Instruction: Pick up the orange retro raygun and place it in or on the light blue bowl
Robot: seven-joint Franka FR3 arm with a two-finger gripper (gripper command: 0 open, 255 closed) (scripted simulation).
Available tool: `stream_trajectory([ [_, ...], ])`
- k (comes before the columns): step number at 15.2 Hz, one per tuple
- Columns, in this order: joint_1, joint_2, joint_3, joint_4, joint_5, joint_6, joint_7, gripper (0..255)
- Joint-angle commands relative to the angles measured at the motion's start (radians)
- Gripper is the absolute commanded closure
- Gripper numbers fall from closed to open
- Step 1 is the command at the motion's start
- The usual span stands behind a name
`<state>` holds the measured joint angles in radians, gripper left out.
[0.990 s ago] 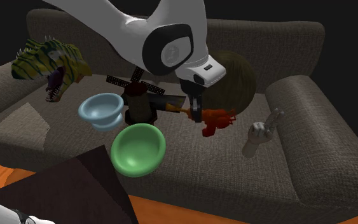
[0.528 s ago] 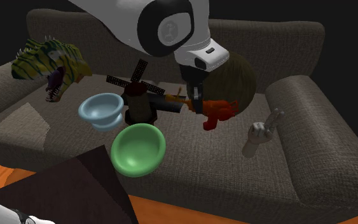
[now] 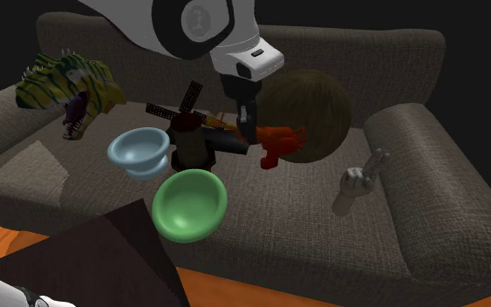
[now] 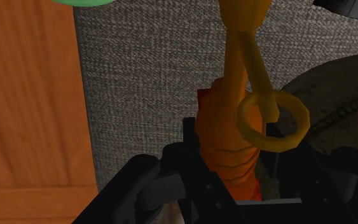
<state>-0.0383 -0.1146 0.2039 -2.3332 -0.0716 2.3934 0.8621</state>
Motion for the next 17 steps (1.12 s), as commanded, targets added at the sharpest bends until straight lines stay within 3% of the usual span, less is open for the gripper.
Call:
stream_trajectory([
  [1, 0.023, -0.048, 0.026, -0.039, 0.008, -0.011, 0.044, 255],
  [9, 0.116, -0.173, 0.142, -0.136, 0.048, -0.046, 0.220, 255],
  [17, 0.211, -0.239, 0.277, -0.155, 0.095, -0.099, 0.410, 255],
])
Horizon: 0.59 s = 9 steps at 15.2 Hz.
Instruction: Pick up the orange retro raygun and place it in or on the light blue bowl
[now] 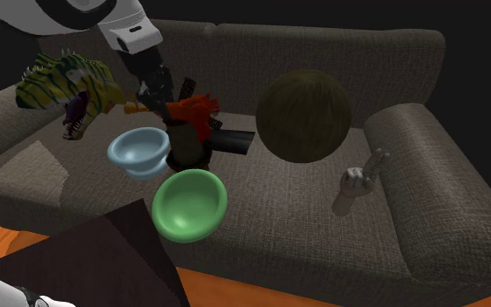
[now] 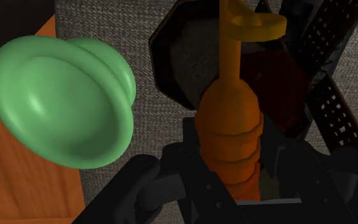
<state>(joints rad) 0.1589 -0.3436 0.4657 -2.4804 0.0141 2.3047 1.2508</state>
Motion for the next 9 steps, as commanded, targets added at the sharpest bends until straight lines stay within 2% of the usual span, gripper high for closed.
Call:
stream_trajectory([
  [1, 0.024, -0.013, 0.033, -0.004, 0.014, -0.018, 0.046, 255],
  [9, 0.092, 0.005, 0.189, 0.064, 0.030, -0.077, 0.259, 255],
])
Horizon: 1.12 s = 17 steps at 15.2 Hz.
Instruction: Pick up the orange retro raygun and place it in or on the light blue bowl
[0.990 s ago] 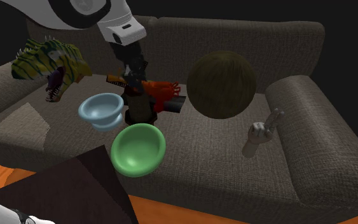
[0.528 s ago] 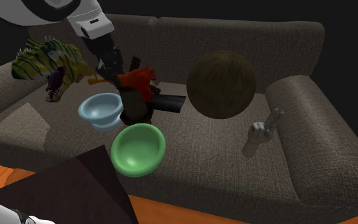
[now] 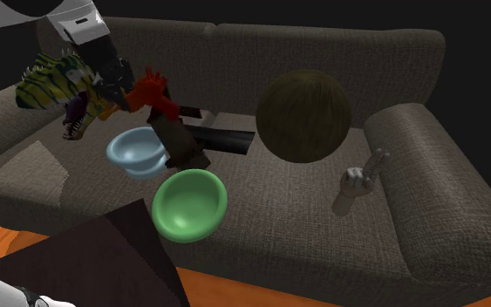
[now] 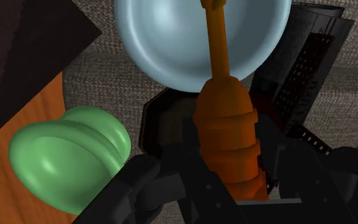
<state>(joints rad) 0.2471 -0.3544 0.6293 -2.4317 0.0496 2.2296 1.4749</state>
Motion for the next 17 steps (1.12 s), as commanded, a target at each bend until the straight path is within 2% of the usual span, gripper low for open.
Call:
stream_trajectory([
  [1, 0.009, 0.024, 0.047, 0.029, -0.008, -0.010, 0.063, 255],
  [3, 0.017, 0.045, 0.091, 0.061, -0.016, -0.025, 0.123, 255],
  [11, -0.006, 0.113, 0.130, 0.002, -0.065, 0.088, 0.175, 255],
  [17, -0.032, 0.180, 0.162, -0.032, -0.129, 0.172, 0.234, 255],
])
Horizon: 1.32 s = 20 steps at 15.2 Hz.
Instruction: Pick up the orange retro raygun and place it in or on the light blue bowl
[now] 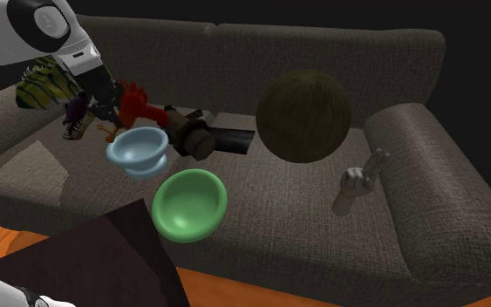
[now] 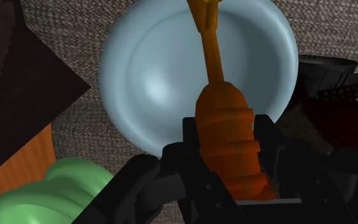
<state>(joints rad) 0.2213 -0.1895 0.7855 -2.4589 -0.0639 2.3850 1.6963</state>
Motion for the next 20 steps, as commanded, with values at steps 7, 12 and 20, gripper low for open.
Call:
stream_trajectory([
  [7, -0.024, 0.060, 0.024, -0.020, -0.067, 0.063, 0.057, 255],
  [12, -0.024, 0.060, 0.024, -0.020, -0.068, 0.063, 0.057, 0],
  [20, 0.018, -0.043, -0.006, 0.010, 0.043, -0.041, -0.023, 0],
])
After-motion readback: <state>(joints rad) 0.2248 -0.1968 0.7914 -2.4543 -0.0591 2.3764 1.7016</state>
